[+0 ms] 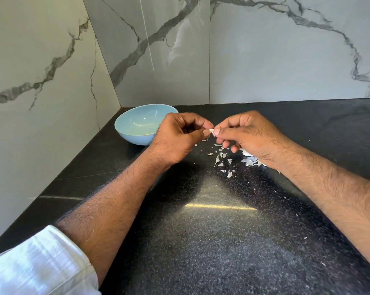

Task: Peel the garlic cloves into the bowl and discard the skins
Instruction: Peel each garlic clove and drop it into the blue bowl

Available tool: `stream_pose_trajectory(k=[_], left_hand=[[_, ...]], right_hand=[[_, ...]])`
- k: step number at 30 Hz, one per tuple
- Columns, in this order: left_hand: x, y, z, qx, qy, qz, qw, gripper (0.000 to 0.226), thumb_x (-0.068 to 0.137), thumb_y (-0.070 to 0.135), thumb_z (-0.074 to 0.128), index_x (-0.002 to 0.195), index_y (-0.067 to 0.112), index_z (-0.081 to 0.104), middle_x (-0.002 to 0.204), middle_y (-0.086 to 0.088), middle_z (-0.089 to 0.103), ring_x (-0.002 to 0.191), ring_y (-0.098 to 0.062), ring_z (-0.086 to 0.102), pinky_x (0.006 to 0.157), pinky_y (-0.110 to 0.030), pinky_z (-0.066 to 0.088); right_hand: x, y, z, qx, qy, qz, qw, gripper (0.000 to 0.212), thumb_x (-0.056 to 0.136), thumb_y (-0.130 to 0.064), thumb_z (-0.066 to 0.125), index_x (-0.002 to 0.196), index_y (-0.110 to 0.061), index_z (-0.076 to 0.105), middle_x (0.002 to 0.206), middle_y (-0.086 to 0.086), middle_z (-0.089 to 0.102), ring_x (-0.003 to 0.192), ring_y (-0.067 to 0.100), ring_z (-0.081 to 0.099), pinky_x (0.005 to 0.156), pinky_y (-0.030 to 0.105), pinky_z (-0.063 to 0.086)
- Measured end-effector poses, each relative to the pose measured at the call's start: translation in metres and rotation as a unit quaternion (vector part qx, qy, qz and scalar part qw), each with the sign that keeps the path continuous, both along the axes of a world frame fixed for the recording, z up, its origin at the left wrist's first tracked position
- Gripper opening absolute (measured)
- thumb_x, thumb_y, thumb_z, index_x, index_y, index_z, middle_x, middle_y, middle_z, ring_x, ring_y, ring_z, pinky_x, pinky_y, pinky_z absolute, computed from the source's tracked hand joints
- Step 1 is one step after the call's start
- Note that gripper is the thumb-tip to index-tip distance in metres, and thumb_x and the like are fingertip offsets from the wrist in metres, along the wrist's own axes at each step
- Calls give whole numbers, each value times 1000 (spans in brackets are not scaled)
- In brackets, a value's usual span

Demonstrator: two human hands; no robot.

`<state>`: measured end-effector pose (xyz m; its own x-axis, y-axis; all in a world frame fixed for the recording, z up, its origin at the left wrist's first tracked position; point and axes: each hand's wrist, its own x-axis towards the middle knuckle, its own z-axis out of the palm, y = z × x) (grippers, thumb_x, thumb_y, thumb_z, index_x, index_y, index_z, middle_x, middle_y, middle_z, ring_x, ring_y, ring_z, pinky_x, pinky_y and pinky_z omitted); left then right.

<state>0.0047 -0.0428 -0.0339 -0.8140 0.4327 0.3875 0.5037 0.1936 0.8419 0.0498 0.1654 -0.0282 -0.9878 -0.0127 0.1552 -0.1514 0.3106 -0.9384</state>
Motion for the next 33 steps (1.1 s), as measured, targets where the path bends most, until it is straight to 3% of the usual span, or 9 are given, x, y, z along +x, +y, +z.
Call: stream_pose_trajectory(k=[3,6,10,20,25,33], left_hand=[[-1,0,-1,2,-9,7,1000,8,97,10,78,103,9,82,87,-14,77,68,-15,60,58,-29,53],[-1,1,-2,0,-12,11,1000,8,97,9,77,102,12,82,87,-9,80,74,-16,71,60,-30,57],[3,5,-3,33,-65,-2,997,12,98,-3,72,101,7,79,84,-13,80,78,-28,81,65,-33,66],[8,10,0,61,-101,-11,993,14,96,-9,71,101,3,78,85,-18,80,80,-26,81,75,-31,66],[9,8,1,55,-94,-24,994,20,90,-8,78,107,1,79,93,-17,81,87,-31,81,84,-36,67],[8,6,1,75,-133,-17,988,12,92,-3,78,103,1,80,91,-20,79,80,-30,78,73,-35,66]], right_hand=[[-1,1,0,-18,-5,7,1000,7,93,-11,77,95,-6,80,82,13,77,71,17,67,59,30,50],[-1,2,-1,-19,-6,14,1000,8,94,-11,76,97,-6,80,83,13,78,71,17,67,60,31,51],[-2,2,-4,-5,-2,5,1000,7,95,-13,76,97,-8,81,79,10,77,69,14,67,61,30,52],[-3,3,-6,26,19,-23,999,6,93,-15,77,92,-13,82,71,4,75,65,11,63,62,26,53],[-3,3,-5,7,17,-21,1000,6,93,-14,77,93,-14,83,72,5,74,64,12,63,58,23,51],[-2,2,-3,-1,9,-23,1000,6,91,-15,78,89,-14,83,71,5,74,63,12,62,56,22,49]])
